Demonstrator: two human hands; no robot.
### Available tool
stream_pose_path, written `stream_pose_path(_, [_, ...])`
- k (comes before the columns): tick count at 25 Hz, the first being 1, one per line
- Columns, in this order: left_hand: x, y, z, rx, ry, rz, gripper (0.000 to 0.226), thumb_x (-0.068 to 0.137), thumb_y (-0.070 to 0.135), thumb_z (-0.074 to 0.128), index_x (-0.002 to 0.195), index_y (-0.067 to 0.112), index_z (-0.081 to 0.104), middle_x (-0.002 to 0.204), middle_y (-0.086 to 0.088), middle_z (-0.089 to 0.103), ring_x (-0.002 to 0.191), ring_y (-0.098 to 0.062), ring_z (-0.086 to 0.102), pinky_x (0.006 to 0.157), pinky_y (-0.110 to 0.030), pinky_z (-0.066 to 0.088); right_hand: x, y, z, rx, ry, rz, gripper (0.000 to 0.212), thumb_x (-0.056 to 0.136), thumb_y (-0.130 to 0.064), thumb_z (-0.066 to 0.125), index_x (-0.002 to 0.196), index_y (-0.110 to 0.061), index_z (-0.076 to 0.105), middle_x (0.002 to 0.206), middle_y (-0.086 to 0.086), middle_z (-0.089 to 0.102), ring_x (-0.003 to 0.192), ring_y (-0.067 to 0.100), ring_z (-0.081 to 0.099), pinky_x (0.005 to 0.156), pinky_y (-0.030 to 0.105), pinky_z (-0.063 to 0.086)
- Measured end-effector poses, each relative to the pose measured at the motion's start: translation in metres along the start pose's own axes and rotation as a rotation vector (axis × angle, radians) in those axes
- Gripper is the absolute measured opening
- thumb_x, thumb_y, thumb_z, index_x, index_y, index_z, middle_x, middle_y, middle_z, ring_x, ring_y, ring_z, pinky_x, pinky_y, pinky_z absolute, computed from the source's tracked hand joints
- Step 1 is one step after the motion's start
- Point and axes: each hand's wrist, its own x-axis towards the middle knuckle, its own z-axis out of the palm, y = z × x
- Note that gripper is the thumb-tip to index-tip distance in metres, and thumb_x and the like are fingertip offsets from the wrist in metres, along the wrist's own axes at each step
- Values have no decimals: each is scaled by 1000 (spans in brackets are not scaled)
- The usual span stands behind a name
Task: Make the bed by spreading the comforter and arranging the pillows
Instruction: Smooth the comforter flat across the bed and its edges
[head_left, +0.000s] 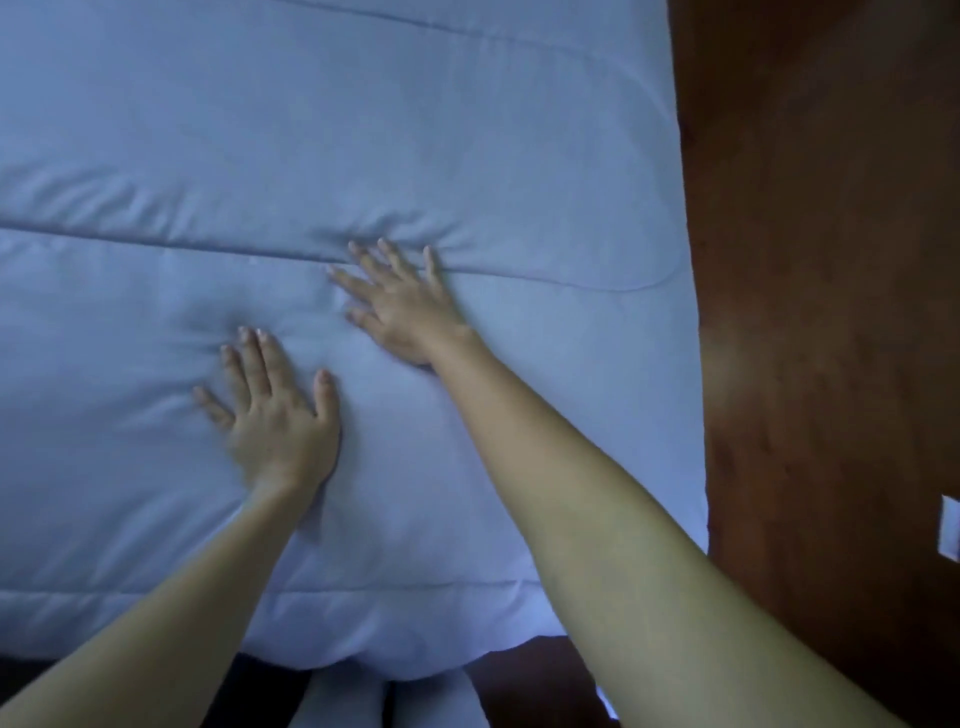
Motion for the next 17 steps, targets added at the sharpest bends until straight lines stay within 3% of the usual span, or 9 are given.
stream_pose_path(1, [-1,0,0,8,15,7,74,90,49,26,151,7,16,160,-9,13,149,-28,8,116,-58,-1,7,16,-1,-10,34,54,54,98,-49,28,149,-40,17,162,-8,8,149,19,4,115,61,2])
stream_pose_path(5, [-1,1,8,13,90,19,72,90,48,27,151,9,17,160,-8,14,148,-27,10,115,-56,-2,-31,131,-5,61,277,567,55,97,-52,28,149,-38,21,162,-6,11,149,20,8,115,57,4])
stream_pose_path(9, [0,-1,6,31,86,17,72,91,47,28,151,9,17,160,-9,15,148,-28,10,115,-56,-1,-117,206,0,302,318,970,59,95,-58,26,150,-39,14,162,-6,8,148,24,11,115,54,15])
stream_pose_path(12, [-6,3,4,8,94,-19,68,93,45,28,151,9,18,160,-8,15,148,-27,10,117,-54,0,-182,223,34,628,498,1063,60,97,-51,32,150,-25,25,158,3,24,144,24,26,115,38,20])
stream_pose_path(14, [-25,10,8,-8,136,-147,64,95,42,28,151,11,19,160,-5,15,148,-25,10,117,-54,1,-225,219,63,973,602,1037,51,99,-44,34,144,-19,38,150,4,39,139,23,36,112,31,26])
stream_pose_path(16, [-62,26,16,-33,193,-356,63,95,41,28,152,15,16,160,-5,15,148,-25,10,116,-56,4,-275,206,96,1115,528,967,47,98,-43,35,139,-21,44,143,1,47,135,22,42,113,34,29])
stream_pose_path(17, [-87,40,23,-42,222,-459,64,94,41,28,152,17,15,161,-4,14,148,-26,10,115,-57,6,-300,201,117,1135,463,965,56,95,-49,36,142,-19,41,146,2,44,136,20,41,116,38,28])
